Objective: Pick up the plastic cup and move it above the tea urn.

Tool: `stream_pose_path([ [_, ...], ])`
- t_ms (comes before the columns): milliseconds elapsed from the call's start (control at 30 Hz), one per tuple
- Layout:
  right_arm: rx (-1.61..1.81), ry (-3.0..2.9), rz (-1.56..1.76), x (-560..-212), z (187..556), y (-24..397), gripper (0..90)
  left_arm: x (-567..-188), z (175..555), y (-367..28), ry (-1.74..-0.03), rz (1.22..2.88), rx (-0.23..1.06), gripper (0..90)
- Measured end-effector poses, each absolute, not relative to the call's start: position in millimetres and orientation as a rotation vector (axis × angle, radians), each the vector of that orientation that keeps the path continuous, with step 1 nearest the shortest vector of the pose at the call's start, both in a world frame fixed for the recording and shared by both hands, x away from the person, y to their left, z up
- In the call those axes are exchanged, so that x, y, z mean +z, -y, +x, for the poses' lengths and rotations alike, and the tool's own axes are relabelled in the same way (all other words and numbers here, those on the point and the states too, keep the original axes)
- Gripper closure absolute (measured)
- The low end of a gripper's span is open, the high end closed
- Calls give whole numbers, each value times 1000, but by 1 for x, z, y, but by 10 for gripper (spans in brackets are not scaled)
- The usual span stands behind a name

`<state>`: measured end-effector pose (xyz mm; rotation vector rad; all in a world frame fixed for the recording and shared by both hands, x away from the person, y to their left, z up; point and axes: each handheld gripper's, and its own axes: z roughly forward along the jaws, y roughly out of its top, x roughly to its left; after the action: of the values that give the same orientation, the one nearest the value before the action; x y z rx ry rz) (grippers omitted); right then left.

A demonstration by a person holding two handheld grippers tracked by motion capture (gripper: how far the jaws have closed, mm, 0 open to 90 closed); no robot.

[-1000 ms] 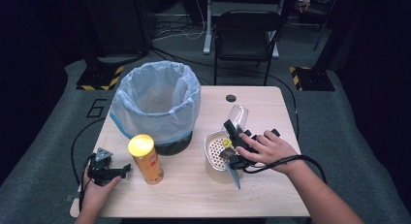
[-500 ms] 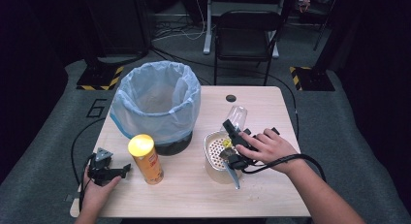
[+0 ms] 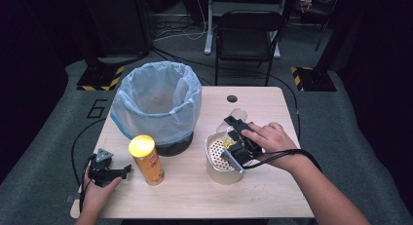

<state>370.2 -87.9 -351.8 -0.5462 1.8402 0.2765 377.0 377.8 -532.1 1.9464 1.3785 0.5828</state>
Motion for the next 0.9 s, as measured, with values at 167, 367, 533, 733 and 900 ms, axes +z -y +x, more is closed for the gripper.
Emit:
stream_pose_path([
  [167, 386, -1940, -471, -343, 377, 90, 398, -532, 377, -378, -1377, 1948, 584, 69],
  [367, 477, -2055, -406, -339, 389, 93, 398, -532, 377, -378, -1378, 1946, 583, 69],
  [533, 593, -2080, -337, -334, 394, 95, 397, -532, 377, -378, -1378, 1946, 583, 69],
  [733, 749, -2087, -282, -330, 397, 99, 397, -532, 377, -378, -1378, 1946, 583, 69],
  [900, 960, -2101, -180, -328, 402, 105, 397, -532, 377, -378, -1378, 1946, 583, 69],
])
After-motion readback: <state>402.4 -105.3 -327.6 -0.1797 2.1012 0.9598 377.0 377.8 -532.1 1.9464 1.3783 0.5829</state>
